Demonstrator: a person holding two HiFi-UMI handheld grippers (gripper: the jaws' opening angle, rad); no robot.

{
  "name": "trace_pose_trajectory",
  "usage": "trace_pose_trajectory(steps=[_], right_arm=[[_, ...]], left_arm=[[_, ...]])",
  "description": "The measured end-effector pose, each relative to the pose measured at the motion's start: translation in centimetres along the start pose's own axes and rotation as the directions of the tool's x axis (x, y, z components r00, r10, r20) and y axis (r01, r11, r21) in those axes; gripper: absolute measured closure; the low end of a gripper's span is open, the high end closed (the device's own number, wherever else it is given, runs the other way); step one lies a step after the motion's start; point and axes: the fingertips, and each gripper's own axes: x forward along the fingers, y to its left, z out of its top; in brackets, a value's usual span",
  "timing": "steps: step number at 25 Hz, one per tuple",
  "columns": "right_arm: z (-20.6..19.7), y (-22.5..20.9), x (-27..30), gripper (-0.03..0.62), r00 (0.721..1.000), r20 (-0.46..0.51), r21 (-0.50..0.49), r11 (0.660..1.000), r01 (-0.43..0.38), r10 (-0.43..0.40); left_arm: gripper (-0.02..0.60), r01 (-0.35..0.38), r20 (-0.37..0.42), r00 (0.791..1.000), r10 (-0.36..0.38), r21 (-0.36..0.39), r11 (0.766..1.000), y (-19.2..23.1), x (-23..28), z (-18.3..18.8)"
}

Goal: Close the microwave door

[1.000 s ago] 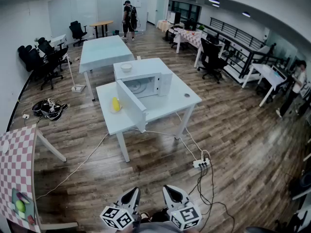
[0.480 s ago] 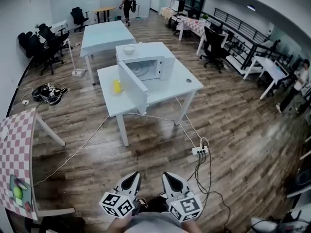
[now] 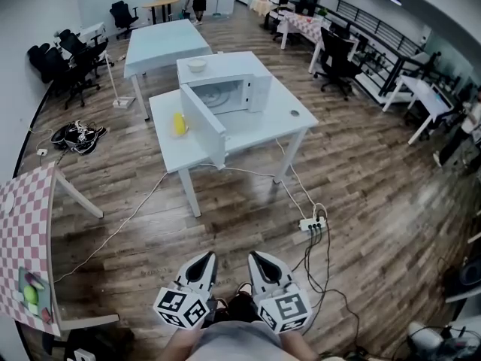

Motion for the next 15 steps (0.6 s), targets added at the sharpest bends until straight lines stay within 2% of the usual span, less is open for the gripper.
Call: trace_pose_trajectory(steps=[15], right_arm=[[1.8,-8.4,3.4,0.574,1.0,-0.011,-0.02,0.999,-0.026,0.026]], left_arm=[[0.565,-0.002,0.027,1.0,0.001,0.044,0.999,-3.3,9.1,1.9]])
